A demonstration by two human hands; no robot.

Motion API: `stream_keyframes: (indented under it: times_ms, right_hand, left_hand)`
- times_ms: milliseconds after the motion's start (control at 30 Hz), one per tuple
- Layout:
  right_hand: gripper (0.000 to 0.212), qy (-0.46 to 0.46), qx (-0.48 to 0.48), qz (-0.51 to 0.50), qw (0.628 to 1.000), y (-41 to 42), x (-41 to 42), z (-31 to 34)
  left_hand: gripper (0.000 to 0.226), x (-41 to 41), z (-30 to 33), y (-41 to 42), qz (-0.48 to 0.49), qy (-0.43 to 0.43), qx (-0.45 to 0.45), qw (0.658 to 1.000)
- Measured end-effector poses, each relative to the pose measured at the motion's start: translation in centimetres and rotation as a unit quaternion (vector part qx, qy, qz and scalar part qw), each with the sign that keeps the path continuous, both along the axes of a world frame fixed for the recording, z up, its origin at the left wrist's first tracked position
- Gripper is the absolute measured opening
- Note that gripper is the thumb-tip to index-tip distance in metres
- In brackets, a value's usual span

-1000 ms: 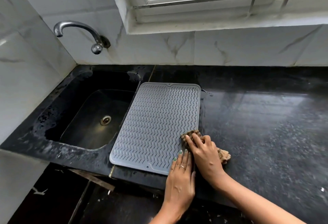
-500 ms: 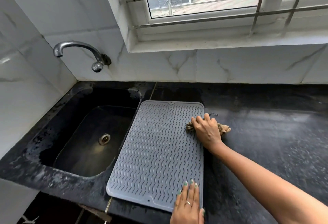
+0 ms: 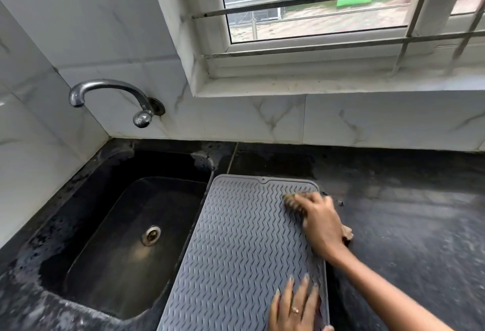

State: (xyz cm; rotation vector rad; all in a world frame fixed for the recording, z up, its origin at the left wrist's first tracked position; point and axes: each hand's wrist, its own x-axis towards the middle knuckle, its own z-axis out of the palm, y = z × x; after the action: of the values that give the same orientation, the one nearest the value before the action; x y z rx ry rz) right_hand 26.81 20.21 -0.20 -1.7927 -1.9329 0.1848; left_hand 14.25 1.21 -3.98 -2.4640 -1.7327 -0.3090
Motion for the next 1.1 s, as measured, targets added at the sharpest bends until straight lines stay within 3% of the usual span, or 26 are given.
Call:
stream_keyframes:
  times_ms: [33, 67, 100, 167, 233, 267, 400, 433, 500, 633, 733, 900, 1100]
  right_hand:
    - [0.052, -0.022, -0.003, 0.014, 1.0, -0.5, 0.1, -0.4]
    - [0.048, -0.035, 0.005, 0.022, 0.999, -0.1, 0.1, -0.7]
    - [0.045, -0.041, 0.018, 0.022, 0.999, 1.1, 0.4, -0.8]
    - [0.042, -0.05, 0.025, 0.015, 0.998, 3.9, 0.4, -0.4]
    - [0.043, -0.064, 0.015, 0.02, 0.998, 6.5, 0.1, 0.2]
    - [0.043, -0.056, 0.005, 0.012, 0.998, 7.5, -0.1, 0.4]
    - [0.033, 0.098, -0.006, -0.047, 0.994, 10.3, -2.0, 2.0]
    - [0.032, 0.116, 0.006, -0.023, 0.993, 10.7, -3.2, 2.4]
    - [0.033, 0.112, 0.022, 0.061, 0.992, 11.1, -6.4, 3.0]
    - [0.054, 0.001, 0.004, 0.252, 0.968, 10.9, -13.5, 3.1]
    - [0.047, -0.144, -0.022, 0.34, 0.929, 11.0, -16.4, 2.1]
    - [0.036, -0.255, -0.004, 0.343, 0.904, 11.6, -13.2, 2.6]
    - [0.025, -0.35, -0.039, 0.253, 0.901, 11.3, -2.8, 4.2]
  left_hand:
    - [0.054, 0.5, -0.2, 1.1, 0.033, 0.014, 0.013, 0.999]
    - [0.055, 1.6, -0.6, 3.0, 0.017, 0.063, -0.079, 0.995]
    - [0.05, 3.0, 1.0, 3.9, 0.036, -0.003, -0.157, 0.987]
    - [0.034, 2.7, 1.1, 3.2, 0.021, -0.038, -0.128, 0.991]
    - [0.048, 3.1, 0.6, 3.3, 0.005, -0.031, -0.149, 0.988]
    - [0.052, 3.2, 0.6, 3.5, 0.008, -0.067, -0.172, 0.983]
    - [0.043, 0.9, 2.3, 5.4, 0.031, -0.214, -0.201, 0.955]
    - [0.044, -0.5, 2.8, 6.6, 0.036, -0.266, -0.192, 0.944]
    - [0.052, -3.9, 3.0, 10.7, 0.135, -0.287, -0.071, 0.946]
    - [0.063, -9.7, 3.6, 18.7, 0.264, -0.181, -0.09, 0.943]
    - [0.067, -10.9, 2.5, 19.9, 0.263, -0.149, -0.123, 0.945]
    - [0.066, -10.9, 1.3, 19.6, 0.264, -0.131, -0.137, 0.946]
    - [0.066, -10.6, 1.8, 19.5, 0.262, -0.113, -0.143, 0.948]
